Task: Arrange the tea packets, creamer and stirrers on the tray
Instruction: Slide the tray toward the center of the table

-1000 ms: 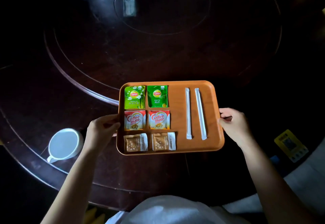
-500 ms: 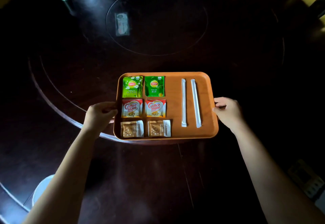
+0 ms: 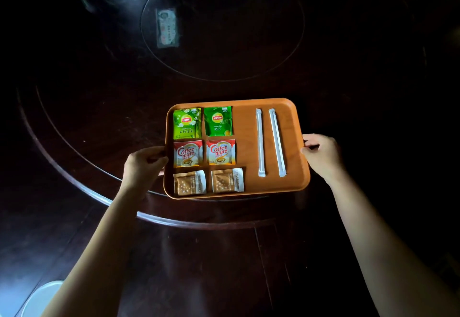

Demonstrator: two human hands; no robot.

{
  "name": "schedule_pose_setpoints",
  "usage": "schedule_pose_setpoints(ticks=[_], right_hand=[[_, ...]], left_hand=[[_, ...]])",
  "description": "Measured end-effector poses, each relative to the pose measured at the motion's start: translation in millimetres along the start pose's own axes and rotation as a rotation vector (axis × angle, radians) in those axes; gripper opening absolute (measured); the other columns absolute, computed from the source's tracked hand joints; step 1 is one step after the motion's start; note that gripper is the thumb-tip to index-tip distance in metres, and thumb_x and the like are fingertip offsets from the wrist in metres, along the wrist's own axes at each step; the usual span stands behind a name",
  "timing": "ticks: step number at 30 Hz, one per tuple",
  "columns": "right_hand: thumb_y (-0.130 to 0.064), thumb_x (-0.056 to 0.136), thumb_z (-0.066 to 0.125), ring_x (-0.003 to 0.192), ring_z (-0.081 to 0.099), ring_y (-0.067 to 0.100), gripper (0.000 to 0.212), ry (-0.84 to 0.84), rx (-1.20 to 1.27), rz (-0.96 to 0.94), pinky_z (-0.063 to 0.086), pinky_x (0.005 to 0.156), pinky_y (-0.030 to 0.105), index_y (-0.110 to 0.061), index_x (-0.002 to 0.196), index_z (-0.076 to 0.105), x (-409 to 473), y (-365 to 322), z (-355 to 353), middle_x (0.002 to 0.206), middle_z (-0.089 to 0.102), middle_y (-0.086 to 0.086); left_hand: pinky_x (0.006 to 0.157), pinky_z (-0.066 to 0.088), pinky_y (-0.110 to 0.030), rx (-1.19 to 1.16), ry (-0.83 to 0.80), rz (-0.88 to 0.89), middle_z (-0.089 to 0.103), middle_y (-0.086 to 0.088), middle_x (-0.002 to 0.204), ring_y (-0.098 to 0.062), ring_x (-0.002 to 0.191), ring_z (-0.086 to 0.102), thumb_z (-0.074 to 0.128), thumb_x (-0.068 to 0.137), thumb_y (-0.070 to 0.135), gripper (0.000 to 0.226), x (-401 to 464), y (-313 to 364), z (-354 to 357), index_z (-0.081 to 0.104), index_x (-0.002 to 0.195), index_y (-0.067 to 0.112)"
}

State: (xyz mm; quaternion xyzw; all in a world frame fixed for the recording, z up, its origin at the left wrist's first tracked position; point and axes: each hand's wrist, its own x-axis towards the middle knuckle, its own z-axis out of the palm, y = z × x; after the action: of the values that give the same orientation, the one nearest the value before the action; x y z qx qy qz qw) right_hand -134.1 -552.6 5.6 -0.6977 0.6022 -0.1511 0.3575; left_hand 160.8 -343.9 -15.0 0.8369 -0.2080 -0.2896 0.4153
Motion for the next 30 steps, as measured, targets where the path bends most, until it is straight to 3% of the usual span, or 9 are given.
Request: schedule_pose_setpoints(ticks=[2,9,16,18,22,26,30], right_hand=[[0.002,0.083,0.059,0.102,0.062,0.027,0.029,0.001,-0.014,-0.014,0.046,0.081,0.030,-0.004,0.110,0.065,1.6,0.8,1.1,0.112,0.067,0.017],[0.000,0.085,0.059,0.103,0.063,0.029,0.029,0.005,-0.066,-0.033,0.050,0.086,0.036,-0.004,0.113,0.064,2.1,2.3,2.6,0.115,0.067,0.017],[0.001,0.085,0.056,0.104,0.062,0.030,0.028,-0.003,-0.094,-0.043,0.052,0.091,0.043,-0.004,0.112,0.065,5.3,-3.3,4.2,0.115,0.067,0.017],[0.000,0.085,0.056,0.105,0.062,0.030,0.028,-0.005,-0.106,-0.042,0.052,0.091,0.043,-0.004,0.112,0.064,5.1,-3.3,4.3,0.116,0.066,0.017],[-0.002,0.086,0.057,0.106,0.062,0.031,0.029,0.003,-0.139,-0.036,0.051,0.089,0.041,-0.004,0.114,0.062,3.7,-4.6,3.7,0.117,0.065,0.017],[-0.009,0.088,0.057,0.106,0.061,0.031,0.034,-0.042,-0.233,-0.023,0.050,0.087,0.038,-0.006,0.122,0.055,2.5,-9.4,0.2,0.118,0.064,0.017],[-0.013,0.089,0.056,0.106,0.060,0.031,0.035,-0.047,-0.326,0.002,0.049,0.089,0.038,-0.007,0.123,0.053,-9.0,-16.5,-7.5,0.117,0.064,0.016]], left_hand=[[0.070,0.060,-0.037,0.019,-0.001,0.015,0.069,-0.013,0.090,-0.027,0.077,0.068,0.065,0.078,-0.001,0.032,1.2,0.1,-0.1,0.066,0.109,0.009],[0.053,0.053,-0.009,0.155,0.034,0.094,0.068,-0.004,0.085,-0.006,0.064,0.063,0.067,0.077,0.002,0.032,-0.9,6.3,0.5,0.067,0.108,0.009],[0.080,0.054,-0.035,0.222,0.093,0.127,0.073,-0.013,0.094,-0.019,0.078,0.065,0.067,0.076,0.006,0.031,-4.9,14.2,0.9,0.068,0.107,0.011],[0.081,0.055,-0.036,0.203,0.070,0.110,0.073,-0.011,0.094,-0.019,0.078,0.067,0.067,0.076,0.006,0.031,-4.6,14.7,-0.3,0.068,0.107,0.013],[0.068,0.050,-0.020,0.199,0.060,0.086,0.071,-0.004,0.088,-0.007,0.067,0.063,0.069,0.075,0.008,0.029,-3.4,14.3,-2.2,0.070,0.103,0.012],[0.079,0.057,-0.040,0.073,-0.003,-0.013,0.072,-0.018,0.092,-0.026,0.075,0.068,0.069,0.077,0.008,0.023,-5.5,15.5,-6.7,0.069,0.100,0.006],[0.079,0.056,-0.045,0.091,-0.041,-0.041,0.071,-0.022,0.094,-0.033,0.083,0.068,0.065,0.081,0.011,0.022,-21.6,17.6,-13.6,0.067,0.102,0.005]])
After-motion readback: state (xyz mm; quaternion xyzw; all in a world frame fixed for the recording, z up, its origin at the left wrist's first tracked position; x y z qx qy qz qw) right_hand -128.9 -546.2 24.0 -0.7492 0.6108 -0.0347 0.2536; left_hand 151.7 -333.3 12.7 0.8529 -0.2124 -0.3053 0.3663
